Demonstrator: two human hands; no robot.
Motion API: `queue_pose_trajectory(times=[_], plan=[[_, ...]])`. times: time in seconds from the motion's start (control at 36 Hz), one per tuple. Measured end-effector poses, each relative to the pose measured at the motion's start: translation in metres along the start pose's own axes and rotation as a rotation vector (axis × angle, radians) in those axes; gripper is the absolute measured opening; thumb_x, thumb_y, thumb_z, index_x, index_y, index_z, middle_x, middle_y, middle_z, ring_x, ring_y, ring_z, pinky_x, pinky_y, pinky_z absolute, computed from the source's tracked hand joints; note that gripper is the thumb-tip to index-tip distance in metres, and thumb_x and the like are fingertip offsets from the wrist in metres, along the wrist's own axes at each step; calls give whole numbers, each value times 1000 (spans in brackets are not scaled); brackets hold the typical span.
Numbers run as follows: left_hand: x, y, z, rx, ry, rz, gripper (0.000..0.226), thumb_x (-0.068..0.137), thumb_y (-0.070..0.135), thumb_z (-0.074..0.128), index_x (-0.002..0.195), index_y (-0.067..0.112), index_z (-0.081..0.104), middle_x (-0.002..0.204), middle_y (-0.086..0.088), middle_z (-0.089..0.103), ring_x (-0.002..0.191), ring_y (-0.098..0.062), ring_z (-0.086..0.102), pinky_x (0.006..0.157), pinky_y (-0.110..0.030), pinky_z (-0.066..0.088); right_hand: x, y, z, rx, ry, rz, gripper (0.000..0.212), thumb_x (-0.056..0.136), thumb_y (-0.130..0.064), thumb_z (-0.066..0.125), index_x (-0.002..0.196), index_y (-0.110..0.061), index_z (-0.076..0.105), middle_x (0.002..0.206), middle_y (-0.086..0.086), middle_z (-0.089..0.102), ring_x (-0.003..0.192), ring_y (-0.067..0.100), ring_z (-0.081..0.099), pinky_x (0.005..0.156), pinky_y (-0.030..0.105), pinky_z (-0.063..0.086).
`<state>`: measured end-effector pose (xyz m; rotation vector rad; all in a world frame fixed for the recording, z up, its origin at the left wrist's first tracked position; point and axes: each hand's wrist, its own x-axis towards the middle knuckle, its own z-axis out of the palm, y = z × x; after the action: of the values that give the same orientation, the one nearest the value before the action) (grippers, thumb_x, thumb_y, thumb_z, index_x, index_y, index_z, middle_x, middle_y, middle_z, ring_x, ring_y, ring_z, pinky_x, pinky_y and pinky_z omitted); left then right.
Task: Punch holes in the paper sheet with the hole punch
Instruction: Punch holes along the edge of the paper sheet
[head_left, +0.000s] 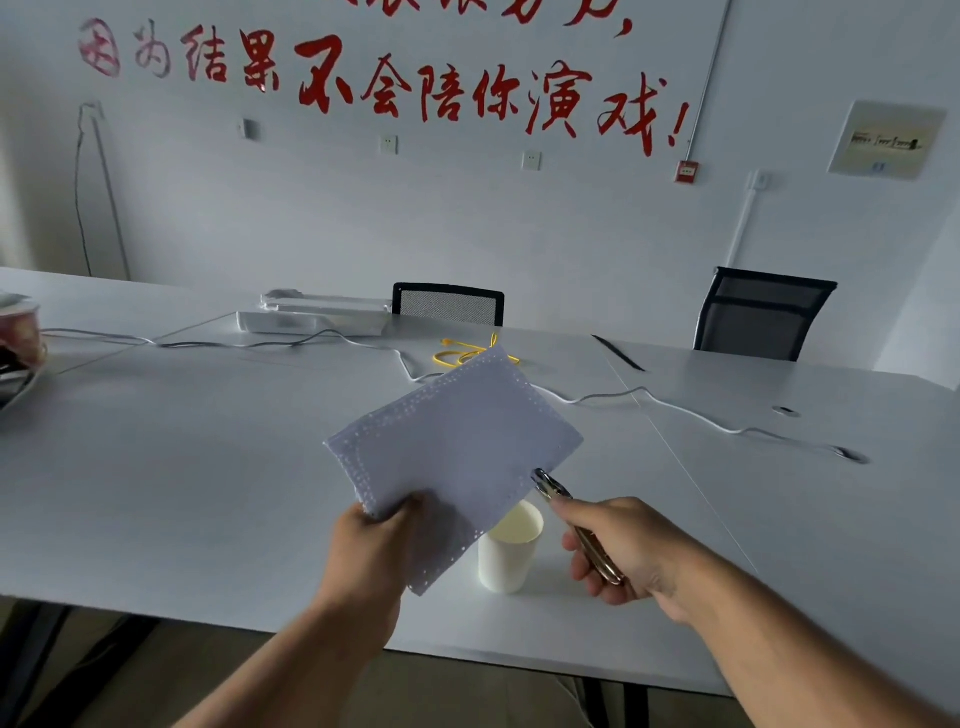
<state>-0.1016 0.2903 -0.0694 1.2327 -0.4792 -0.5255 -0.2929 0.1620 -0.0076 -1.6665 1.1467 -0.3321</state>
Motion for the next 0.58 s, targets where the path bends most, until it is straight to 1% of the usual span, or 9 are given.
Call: queue_pose_trajectory(times=[0.06,0.08,0.17,0.22,0.31,0.36,0.47,0.56,0.58], plan=[[1,-1,0,5,-7,1,17,76,20,66,76,3,68,61,-11,57,60,-21,48,49,-26,36,0,2,1,-3,-7,-14,48,86,-59,65,83,-11,67,65,9,66,51,22,56,46,24,43],[2,-2,0,5,-9,1,17,76,19,66,76,2,68,62,-11,58,60,-21,48,48,-26,37,0,2,3,-6,-11,-21,48,86,-59,65,82,-11,67,65,9,66,51,22,56,45,24,42],[4,-4,0,-2,-18,-9,25,77,17,65,76,-8,65,63,-14,58,62,-23,48,47,-27,37,0,3,8,-26,-23,-51,47,87,-58,65,81,-11,66,65,9,63,49,21,53,44,24,39],[4,-5,1,6,-19,-10,28,77,16,64,75,-11,63,63,-15,57,61,-24,48,46,-26,36,1,3,11,-43,-25,-66,48,88,-59,64,80,-12,65,65,8,61,48,20,51,44,24,37],[4,-5,1,26,-10,0,16,77,16,63,72,1,66,61,-13,56,60,-23,47,46,-27,36,3,3,14,-69,-15,-86,50,87,-62,63,78,-13,65,61,5,59,46,19,48,44,24,35],[4,-5,1,32,-8,-3,12,77,15,63,72,5,65,61,-11,54,62,-23,46,47,-27,36,4,3,15,-84,-12,-91,49,87,-61,63,77,-13,65,58,3,58,44,18,46,44,24,33],[4,-4,1,25,-2,-1,21,78,12,62,73,-8,60,62,-12,54,61,-21,46,48,-28,35,5,2,16,-105,0,-95,49,87,-62,63,77,-14,65,57,2,56,43,16,43,44,24,31],[3,-4,3,34,-5,-1,12,81,8,62,70,5,64,59,-11,53,58,-21,45,48,-27,34,4,2,14,-108,9,-89,50,86,-63,62,77,-14,64,58,3,55,43,17,41,44,24,29],[4,-5,3,35,-3,-1,14,84,6,63,70,7,65,58,-10,54,58,-20,45,48,-27,35,4,2,14,-111,9,-87,50,86,-63,62,77,-14,64,58,3,55,43,17,41,43,24,29]])
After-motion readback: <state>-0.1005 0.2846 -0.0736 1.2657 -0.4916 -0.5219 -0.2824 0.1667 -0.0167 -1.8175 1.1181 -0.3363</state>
